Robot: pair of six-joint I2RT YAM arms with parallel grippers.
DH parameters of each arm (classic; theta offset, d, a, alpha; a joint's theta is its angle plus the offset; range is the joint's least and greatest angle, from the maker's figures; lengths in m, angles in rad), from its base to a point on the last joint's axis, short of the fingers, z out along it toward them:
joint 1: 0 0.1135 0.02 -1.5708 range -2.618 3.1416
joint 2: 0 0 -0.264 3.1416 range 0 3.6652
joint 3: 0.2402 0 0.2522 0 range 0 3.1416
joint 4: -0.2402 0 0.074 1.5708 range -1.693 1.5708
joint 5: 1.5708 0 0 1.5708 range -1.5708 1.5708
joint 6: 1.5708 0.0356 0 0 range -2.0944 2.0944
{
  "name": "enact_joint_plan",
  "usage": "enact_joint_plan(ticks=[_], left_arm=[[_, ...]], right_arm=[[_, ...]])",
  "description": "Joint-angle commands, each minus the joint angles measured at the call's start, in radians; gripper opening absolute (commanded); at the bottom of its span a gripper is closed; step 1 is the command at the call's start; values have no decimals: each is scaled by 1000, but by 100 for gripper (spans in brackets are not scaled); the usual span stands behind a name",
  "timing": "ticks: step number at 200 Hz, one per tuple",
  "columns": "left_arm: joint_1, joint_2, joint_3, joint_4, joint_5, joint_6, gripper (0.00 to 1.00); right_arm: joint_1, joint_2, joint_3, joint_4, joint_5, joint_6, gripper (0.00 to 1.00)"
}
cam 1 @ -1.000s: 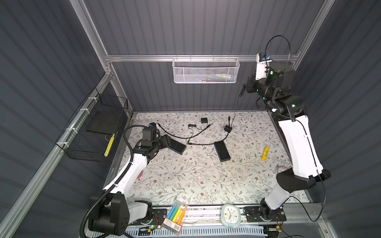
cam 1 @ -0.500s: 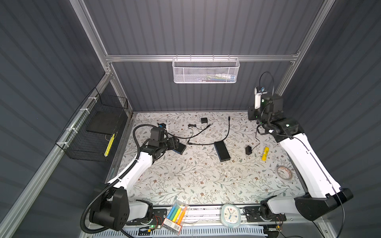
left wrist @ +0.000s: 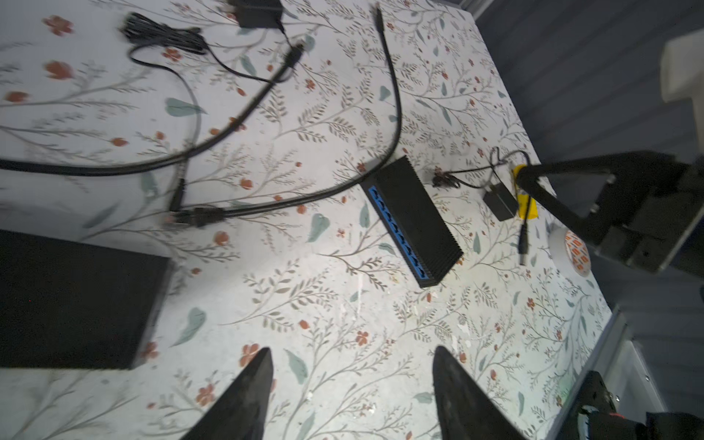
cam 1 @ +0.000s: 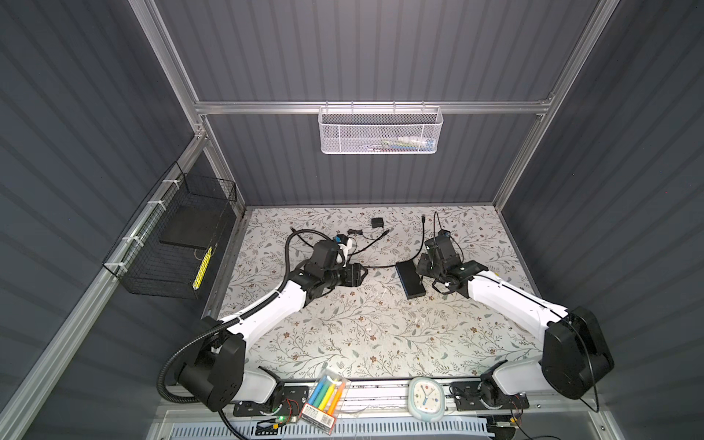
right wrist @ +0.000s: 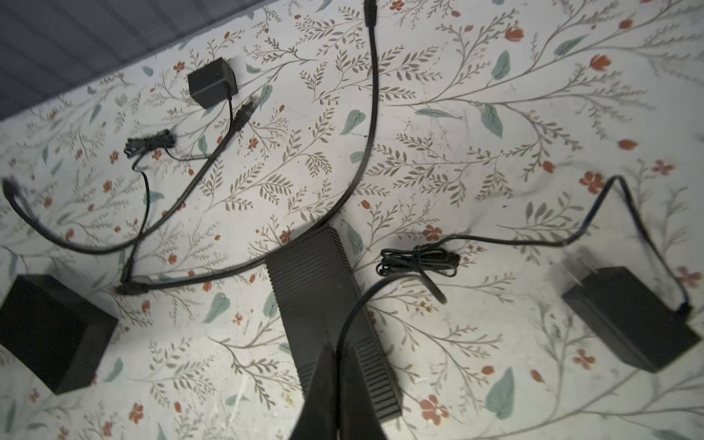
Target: Insert the plug into the switch port
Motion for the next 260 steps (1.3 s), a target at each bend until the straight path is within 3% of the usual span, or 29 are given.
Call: enact_joint_plan(ticks=[1,73,178,260], left_arm=[[-68,42,-16,103,42,-55,66],[-171,211,-2,406,136,-163,62],[-174,371,95,529,122,-158,48],[-172,409,107,541,159,-157,27]], right_arm=[[2,40,44,53,-6,170,0],[10,93,82,28,-28,309,0],[17,73,52,18,-47,356,0],[20,82,65,28,-75,372,0]])
